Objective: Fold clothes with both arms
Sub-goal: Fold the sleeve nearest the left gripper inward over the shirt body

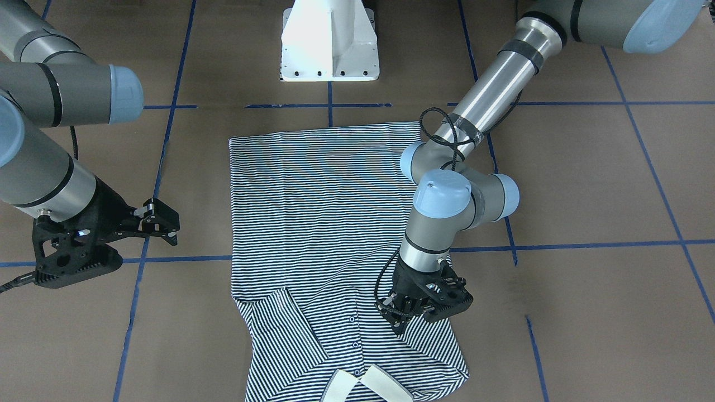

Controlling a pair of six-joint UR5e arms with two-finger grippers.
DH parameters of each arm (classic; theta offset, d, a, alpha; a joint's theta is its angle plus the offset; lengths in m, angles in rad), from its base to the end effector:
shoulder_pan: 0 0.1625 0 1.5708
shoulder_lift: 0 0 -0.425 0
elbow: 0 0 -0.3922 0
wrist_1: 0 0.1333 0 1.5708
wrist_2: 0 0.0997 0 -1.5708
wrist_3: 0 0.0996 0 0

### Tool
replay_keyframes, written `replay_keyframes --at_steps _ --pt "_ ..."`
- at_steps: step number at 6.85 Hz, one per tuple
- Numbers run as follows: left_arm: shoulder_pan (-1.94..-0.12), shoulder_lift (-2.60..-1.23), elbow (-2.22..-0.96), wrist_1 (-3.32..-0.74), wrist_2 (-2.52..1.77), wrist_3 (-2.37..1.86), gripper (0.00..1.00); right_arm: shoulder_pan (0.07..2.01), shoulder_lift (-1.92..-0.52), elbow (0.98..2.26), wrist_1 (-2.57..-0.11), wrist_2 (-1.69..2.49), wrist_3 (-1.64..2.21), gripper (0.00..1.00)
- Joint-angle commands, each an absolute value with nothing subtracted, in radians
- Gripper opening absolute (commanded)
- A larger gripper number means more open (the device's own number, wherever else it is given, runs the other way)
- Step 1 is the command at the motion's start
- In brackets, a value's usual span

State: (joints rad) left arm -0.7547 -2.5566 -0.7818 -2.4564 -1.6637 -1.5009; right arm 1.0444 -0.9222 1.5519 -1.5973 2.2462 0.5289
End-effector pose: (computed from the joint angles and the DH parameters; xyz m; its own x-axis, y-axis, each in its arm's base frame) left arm 0.5512 -0.6887 0.2790 0.3844 -0.2661 -0.8840 0.5970 0.8020 0.0183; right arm -0.2902 -0.6408 0.2777 0.6375 -0.2440 0.7308 0.1066 0.9673 0.2300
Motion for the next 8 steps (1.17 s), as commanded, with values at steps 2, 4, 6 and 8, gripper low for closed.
replay_keyframes --at_steps 2,4,6,8 --pt "-0.759 -2.553 -0.849 -2.462 -1.724 -1.464 1.0 1.04 -1.018 1.571 -1.423 2.237 0.54 1.0" --pt "-0.759 -2.46 -1.086 -2.263 -1.876 -1.427 1.0 0.996 -1.095 1.673 -1.42 2.203 0.765 1.0" --pt "-0.765 -2.229 -1.555 -1.947 -1.878 -1.292 1.0 0.826 -1.246 1.896 -1.419 2.061 1.007 1.0" --pt "-0.764 -2.105 -1.861 -1.736 -1.879 -1.241 1.0 0.58 -1.32 1.962 -1.414 1.9 1.215 1.0"
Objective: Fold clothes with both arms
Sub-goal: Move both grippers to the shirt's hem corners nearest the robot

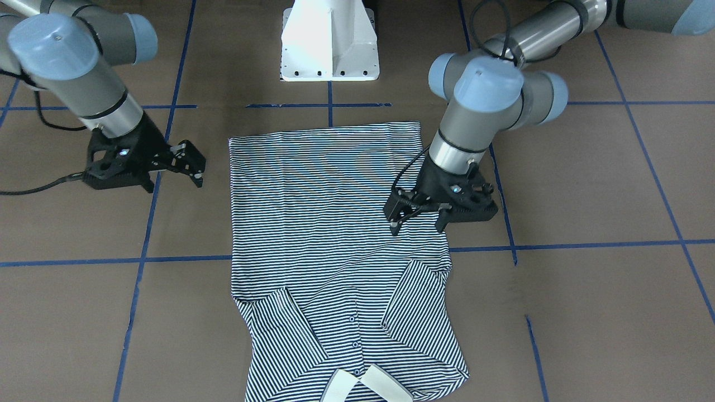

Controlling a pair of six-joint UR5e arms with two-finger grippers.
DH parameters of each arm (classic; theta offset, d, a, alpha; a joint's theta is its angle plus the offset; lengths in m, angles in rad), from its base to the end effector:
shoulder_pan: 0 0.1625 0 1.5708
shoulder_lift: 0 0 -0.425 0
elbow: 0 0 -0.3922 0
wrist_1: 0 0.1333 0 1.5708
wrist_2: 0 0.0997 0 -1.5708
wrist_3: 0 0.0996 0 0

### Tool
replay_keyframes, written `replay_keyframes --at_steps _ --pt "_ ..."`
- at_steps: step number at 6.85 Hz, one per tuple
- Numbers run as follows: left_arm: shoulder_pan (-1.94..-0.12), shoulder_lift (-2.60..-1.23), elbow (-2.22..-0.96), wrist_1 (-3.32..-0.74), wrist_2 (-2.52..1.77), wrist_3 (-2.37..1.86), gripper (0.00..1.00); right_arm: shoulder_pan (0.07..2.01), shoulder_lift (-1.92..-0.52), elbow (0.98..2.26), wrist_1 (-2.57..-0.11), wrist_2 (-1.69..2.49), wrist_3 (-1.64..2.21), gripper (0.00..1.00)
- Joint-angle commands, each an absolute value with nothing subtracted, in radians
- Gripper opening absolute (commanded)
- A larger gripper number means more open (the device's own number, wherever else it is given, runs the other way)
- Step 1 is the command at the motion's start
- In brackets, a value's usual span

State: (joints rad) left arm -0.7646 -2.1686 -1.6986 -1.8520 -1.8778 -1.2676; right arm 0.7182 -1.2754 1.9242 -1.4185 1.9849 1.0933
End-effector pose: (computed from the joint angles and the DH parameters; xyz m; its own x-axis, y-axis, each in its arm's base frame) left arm 0.4093 -0.5356 0.2200 0.5102 -0.0950 -0.8548 0.3387 0.9358 0.0982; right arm -0.3687 -0.4460 0.3240 0.6423 0.0025 0.7665 -0.1010 0.9916 0.0813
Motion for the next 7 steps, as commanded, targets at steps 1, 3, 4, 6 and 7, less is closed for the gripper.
replay_keyframes --at_steps 1,3,4,6,7 --pt "-0.764 -2.106 -1.897 -1.711 -1.879 -1.241 1.0 0.475 -1.331 1.957 -1.369 1.797 1.35 1.0" --pt "-0.761 -2.109 -1.905 -1.71 -1.878 -1.241 1.0 0.401 -1.345 1.959 -1.358 1.761 1.382 1.0" --pt "-0.759 -2.111 -1.904 -1.71 -1.878 -1.241 1.0 0.397 -1.353 1.948 -1.359 1.763 1.382 1.0" --pt "-0.759 -2.117 -1.914 -1.71 -1.879 -1.241 1.0 0.388 -1.339 1.919 -1.37 1.773 1.382 0.99" --pt "-0.759 -2.117 -1.914 -1.712 -1.878 -1.241 1.0 0.388 -1.341 1.905 -1.37 1.773 1.382 0.98"
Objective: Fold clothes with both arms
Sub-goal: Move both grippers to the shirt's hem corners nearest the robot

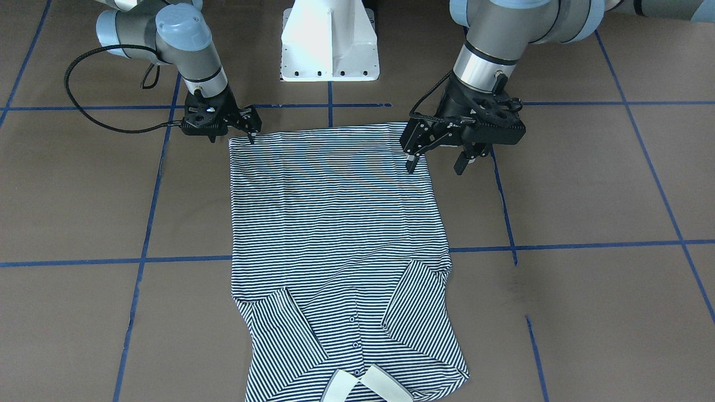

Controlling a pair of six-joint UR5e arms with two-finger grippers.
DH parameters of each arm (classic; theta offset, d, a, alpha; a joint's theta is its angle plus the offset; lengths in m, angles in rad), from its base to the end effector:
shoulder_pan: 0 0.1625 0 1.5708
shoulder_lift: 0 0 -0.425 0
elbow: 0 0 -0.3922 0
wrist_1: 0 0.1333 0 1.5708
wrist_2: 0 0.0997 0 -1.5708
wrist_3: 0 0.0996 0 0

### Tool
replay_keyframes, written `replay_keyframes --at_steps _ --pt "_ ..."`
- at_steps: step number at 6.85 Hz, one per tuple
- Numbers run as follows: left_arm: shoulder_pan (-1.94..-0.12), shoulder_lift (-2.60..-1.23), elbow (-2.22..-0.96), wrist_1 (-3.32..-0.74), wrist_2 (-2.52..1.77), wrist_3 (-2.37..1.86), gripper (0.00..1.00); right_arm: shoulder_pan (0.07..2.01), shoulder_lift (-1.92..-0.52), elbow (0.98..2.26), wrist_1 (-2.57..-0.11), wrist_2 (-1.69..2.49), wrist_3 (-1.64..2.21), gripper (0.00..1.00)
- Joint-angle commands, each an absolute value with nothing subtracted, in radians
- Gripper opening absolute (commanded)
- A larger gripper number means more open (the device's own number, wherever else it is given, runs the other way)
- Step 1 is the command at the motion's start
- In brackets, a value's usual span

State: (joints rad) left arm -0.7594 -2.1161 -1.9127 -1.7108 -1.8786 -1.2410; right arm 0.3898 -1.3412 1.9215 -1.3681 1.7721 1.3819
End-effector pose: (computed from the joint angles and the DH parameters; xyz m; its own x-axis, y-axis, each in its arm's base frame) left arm 0.3648 -0.4885 0.1855 0.5065 -0.0552 -0.8605 0.3214 0.9381 0.1289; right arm -0.4788 -0.3193 0.3602 0.6894 0.0843 0.7195 -0.1144 0.9934 -0.0067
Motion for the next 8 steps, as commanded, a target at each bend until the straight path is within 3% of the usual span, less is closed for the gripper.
replay_keyframes --at_steps 1,3,6,7,8 --pt "-0.759 -2.118 -1.914 -1.712 -1.878 -1.241 1.0 0.388 -1.341 1.899 -1.37 1.773 1.382 0.96" --pt "-0.759 -2.117 -1.916 -1.712 -1.878 -1.241 1.0 0.388 -1.339 1.898 -1.371 1.773 1.382 0.81" --pt "-0.759 -2.114 -1.908 -1.715 -1.875 -1.241 1.0 0.387 -1.336 1.898 -1.373 1.778 1.381 0.13" --pt "-0.759 -2.114 -1.905 -1.717 -1.875 -1.239 1.0 0.387 -1.336 1.898 -1.373 1.778 1.382 0.0" --pt "-0.759 -2.114 -1.902 -1.718 -1.875 -1.241 1.0 0.387 -1.338 1.899 -1.373 1.778 1.382 0.0"
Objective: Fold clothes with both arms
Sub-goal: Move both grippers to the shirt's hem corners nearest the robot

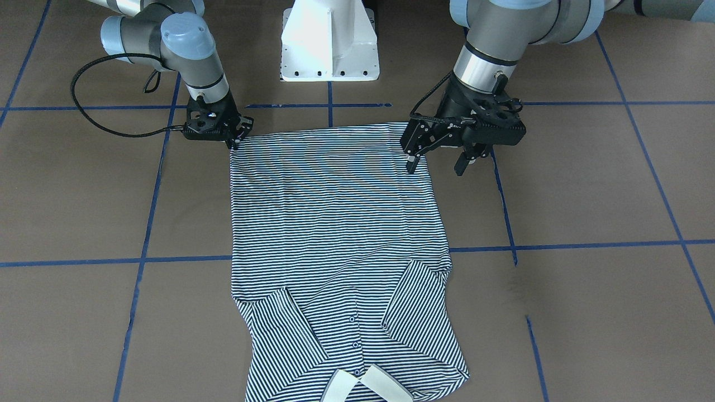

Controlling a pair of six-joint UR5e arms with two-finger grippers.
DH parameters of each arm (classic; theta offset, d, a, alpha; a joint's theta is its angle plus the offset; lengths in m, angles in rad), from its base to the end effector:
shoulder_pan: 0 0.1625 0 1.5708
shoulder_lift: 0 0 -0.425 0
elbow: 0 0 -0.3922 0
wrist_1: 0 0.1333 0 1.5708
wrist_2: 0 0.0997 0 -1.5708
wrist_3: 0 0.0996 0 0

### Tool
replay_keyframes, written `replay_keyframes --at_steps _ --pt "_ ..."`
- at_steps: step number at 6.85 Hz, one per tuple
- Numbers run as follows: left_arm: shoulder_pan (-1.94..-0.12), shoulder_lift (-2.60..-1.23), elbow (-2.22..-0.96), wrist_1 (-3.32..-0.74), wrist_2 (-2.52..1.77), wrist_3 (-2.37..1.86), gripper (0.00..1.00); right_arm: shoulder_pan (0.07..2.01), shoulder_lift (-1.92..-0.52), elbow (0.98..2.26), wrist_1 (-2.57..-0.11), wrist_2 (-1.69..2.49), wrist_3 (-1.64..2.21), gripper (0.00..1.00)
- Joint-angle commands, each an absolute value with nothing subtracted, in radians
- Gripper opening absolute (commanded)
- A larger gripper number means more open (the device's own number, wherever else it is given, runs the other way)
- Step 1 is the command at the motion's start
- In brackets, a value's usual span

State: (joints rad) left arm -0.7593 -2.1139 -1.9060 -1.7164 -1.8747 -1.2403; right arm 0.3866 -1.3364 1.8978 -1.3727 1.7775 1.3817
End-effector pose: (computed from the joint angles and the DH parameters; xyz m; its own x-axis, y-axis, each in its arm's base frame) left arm 0.3662 -0.4902 0.1887 0.5098 -0.0569 -0.8584 0.3236 0.9372 0.1300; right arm -0.4855 -0.3195 0.3691 0.7045 0.0881 0.7043 -0.1076 0.9941 -0.0167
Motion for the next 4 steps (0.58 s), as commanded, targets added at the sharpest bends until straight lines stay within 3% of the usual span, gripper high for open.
replay_keyframes --at_steps 1,3,4 --pt "-0.759 -2.115 -1.904 -1.717 -1.876 -1.241 1.0 0.39 -1.338 1.908 -1.374 1.778 1.382 0.0" --pt "-0.749 -2.103 -1.934 -1.692 -1.897 -1.284 1.0 0.397 -1.348 1.966 -1.371 1.785 1.381 0.0" --pt "-0.688 -2.032 -2.0 -1.678 -1.896 -1.398 1.0 0.425 -1.351 1.986 -1.371 1.831 1.379 0.0"
